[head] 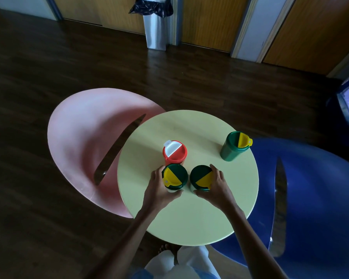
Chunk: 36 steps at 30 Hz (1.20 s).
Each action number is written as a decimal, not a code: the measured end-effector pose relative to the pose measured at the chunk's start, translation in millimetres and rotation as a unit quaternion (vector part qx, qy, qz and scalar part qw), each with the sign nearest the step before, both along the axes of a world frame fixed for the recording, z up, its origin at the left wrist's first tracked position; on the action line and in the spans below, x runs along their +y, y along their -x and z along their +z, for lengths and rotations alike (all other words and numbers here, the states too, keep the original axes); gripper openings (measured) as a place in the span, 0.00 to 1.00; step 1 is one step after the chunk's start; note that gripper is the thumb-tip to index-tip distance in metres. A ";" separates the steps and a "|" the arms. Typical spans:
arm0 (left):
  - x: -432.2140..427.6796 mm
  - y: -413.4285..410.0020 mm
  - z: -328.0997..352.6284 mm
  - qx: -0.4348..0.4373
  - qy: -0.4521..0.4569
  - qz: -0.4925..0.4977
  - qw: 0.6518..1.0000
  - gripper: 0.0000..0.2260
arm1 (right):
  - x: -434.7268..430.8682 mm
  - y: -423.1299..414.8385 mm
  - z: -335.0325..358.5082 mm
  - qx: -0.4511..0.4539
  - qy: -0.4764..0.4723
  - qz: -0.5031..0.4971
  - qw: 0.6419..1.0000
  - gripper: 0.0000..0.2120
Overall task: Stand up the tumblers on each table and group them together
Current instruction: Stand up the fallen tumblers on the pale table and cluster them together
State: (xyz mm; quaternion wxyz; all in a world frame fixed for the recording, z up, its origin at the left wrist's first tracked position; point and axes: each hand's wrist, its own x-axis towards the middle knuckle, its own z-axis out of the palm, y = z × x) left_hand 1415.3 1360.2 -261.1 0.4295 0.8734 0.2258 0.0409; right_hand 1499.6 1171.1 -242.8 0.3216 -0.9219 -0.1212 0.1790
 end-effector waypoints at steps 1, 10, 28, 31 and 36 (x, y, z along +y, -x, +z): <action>0.9 0.8 -1.0 -0.004 0.007 -0.005 1.000 0.39 | -0.1 0.0 -0.1 -0.002 -0.003 -0.001 1.000 0.49; -5.5 1.6 -3.4 -0.054 0.028 0.010 0.998 0.36 | -0.5 1.3 0.6 -0.015 -0.028 -0.025 0.999 0.45; -10.0 -4.9 -0.9 -0.019 0.009 -0.011 1.000 0.38 | -10.4 -6.3 3.0 -0.006 -0.008 -0.018 1.000 0.45; -9.5 -5.3 1.2 -0.007 -0.004 -0.015 1.000 0.39 | -10.4 -7.3 2.5 0.000 -0.003 -0.015 1.000 0.45; -5.1 -5.4 10.4 -0.012 -0.008 -0.006 1.000 0.41 | -16.6 -12.6 5.1 0.007 0.042 0.004 0.999 0.48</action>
